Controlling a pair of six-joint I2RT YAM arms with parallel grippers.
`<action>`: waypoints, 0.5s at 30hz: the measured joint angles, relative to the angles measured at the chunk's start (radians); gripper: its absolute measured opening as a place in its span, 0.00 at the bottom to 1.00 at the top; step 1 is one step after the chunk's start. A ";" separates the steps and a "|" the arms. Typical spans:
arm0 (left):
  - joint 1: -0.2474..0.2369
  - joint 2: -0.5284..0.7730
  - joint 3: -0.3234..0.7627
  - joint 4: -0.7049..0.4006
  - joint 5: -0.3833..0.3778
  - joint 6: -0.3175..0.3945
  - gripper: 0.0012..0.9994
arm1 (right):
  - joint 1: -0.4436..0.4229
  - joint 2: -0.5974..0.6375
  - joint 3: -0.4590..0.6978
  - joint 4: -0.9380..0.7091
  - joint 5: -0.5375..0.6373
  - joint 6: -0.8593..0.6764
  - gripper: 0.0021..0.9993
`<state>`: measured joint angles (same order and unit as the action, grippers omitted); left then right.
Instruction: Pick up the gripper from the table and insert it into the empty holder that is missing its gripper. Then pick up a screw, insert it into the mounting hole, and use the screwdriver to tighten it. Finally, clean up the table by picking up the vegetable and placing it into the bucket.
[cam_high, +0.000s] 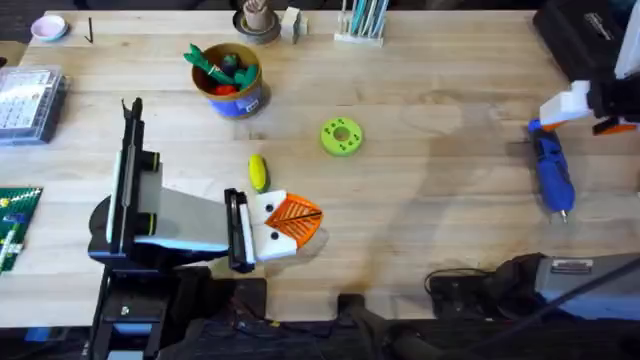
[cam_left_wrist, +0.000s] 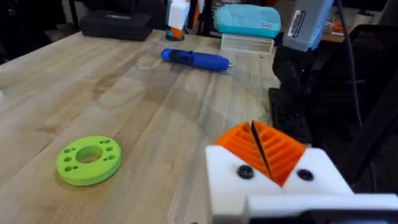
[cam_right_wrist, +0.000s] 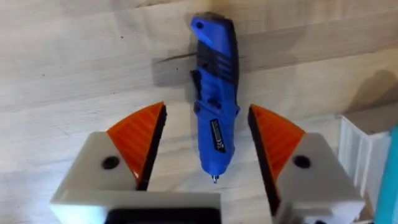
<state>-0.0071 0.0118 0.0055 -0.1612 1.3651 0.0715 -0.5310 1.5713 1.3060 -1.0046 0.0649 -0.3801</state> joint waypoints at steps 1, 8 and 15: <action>0.000 0.000 0.000 0.000 0.000 0.000 0.00 | -0.012 0.013 0.000 0.000 -0.015 -0.011 0.85; 0.000 0.000 0.000 0.000 0.000 0.000 0.00 | -0.080 0.078 0.000 0.012 -0.066 -0.091 0.85; 0.000 0.000 0.000 0.000 0.000 0.000 0.00 | -0.096 0.131 0.000 0.020 -0.110 -0.185 0.85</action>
<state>-0.0071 0.0119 0.0055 -0.1612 1.3651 0.0715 -0.6273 1.7023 1.3060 -0.9851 -0.0450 -0.5648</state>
